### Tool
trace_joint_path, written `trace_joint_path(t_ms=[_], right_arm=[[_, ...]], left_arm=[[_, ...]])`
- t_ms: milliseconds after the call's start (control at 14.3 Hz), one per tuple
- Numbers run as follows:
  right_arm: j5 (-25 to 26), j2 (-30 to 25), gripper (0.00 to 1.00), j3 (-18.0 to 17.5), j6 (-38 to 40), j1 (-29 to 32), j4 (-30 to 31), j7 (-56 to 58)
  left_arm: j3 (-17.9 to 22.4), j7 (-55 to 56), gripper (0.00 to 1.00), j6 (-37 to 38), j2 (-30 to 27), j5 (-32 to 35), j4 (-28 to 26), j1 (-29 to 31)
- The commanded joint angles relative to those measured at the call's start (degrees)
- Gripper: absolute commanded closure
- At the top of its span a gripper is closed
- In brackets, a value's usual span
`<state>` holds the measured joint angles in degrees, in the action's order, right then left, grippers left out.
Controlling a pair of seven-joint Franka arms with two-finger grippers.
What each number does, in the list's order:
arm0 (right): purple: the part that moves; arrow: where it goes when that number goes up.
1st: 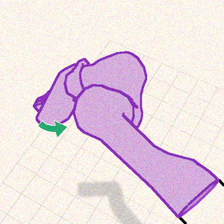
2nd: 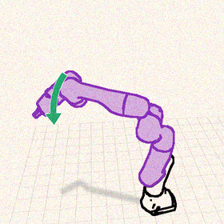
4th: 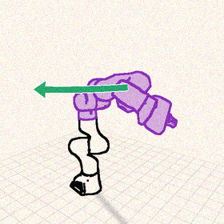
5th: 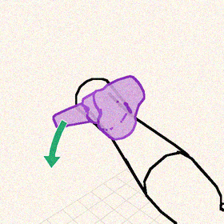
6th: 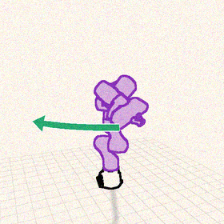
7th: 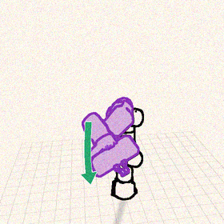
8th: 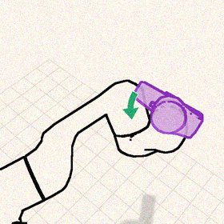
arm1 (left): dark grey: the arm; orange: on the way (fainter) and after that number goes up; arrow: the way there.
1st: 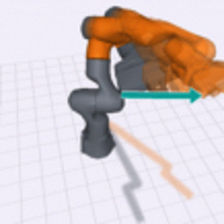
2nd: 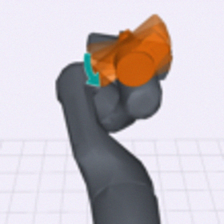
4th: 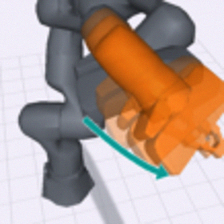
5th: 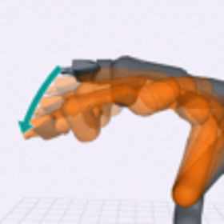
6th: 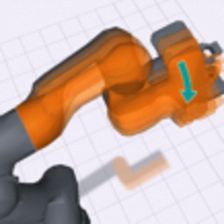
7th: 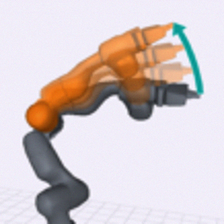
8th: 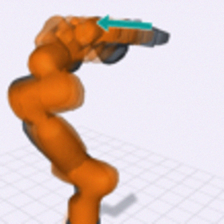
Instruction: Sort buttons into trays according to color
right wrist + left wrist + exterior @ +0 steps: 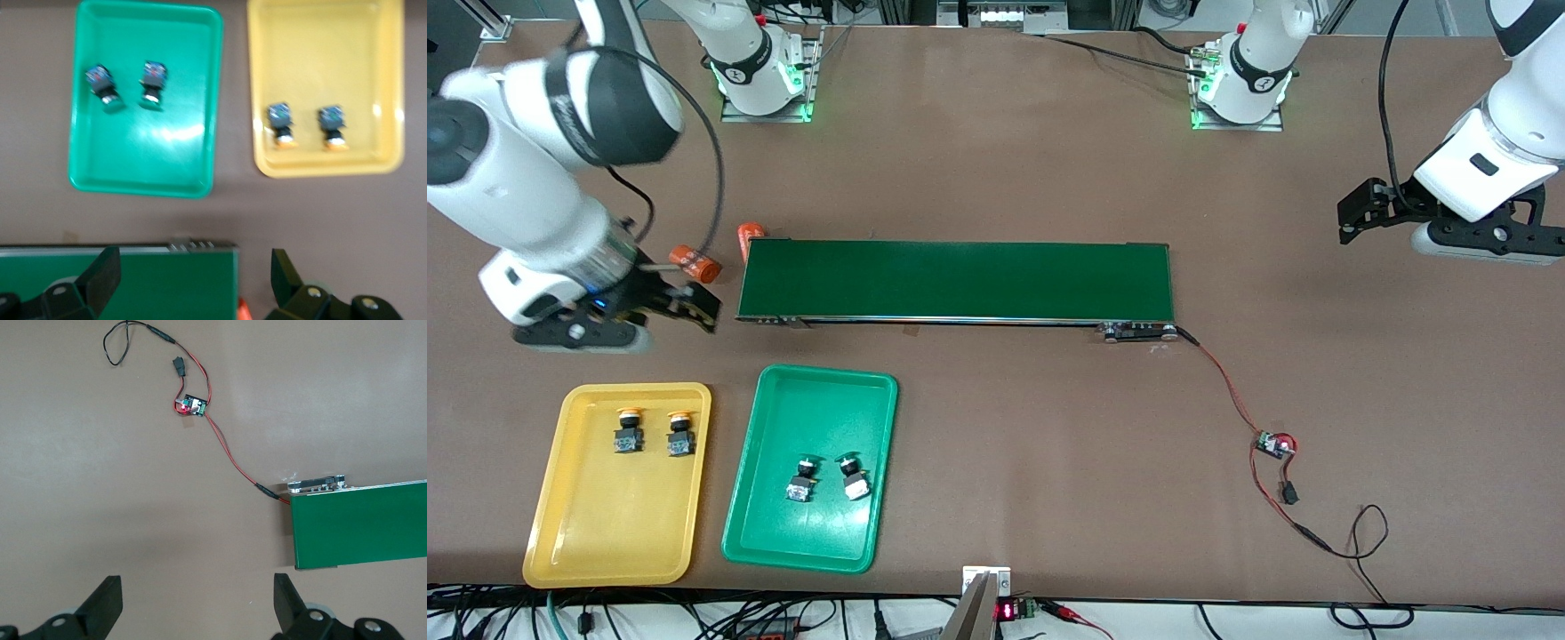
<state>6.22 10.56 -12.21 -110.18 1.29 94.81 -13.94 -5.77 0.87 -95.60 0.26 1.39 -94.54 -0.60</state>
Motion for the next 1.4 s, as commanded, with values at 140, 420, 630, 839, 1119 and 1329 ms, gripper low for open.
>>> trace_joint_path(t_ms=[140,420,630,839,1119,1329], right_arm=[[-1.5,-9.3,0.0,-0.3,8.8,3.5,4.8,5.6],[-1.7,-16.4,0.0,-0.3,13.3,3.7,9.3,5.9],[-5.4,-16.5,0.0,1.0,16.0,3.9,7.6,6.0],[-4.6,-12.9,0.0,1.2,25.0,4.2,-0.2,5.4],[-4.4,-12.8,0.0,2.1,26.2,5.3,-1.0,5.6],[-4.4,-12.5,0.0,4.0,26.1,5.2,-0.9,6.0]], left_arm=[[0.1,-0.2,0.0,1.4,-0.5,0.7,0.7,0.2],[0.1,-0.1,0.0,1.6,-0.4,0.7,0.7,0.1],[0.2,-0.2,0.0,1.6,-0.3,0.7,1.2,0.5],[0.1,-0.2,0.0,1.6,-0.2,0.8,1.4,0.4],[0.1,-0.2,0.0,1.6,-0.2,0.8,1.4,0.4],[0.1,-0.2,0.0,1.5,-0.1,0.8,1.3,0.4]])
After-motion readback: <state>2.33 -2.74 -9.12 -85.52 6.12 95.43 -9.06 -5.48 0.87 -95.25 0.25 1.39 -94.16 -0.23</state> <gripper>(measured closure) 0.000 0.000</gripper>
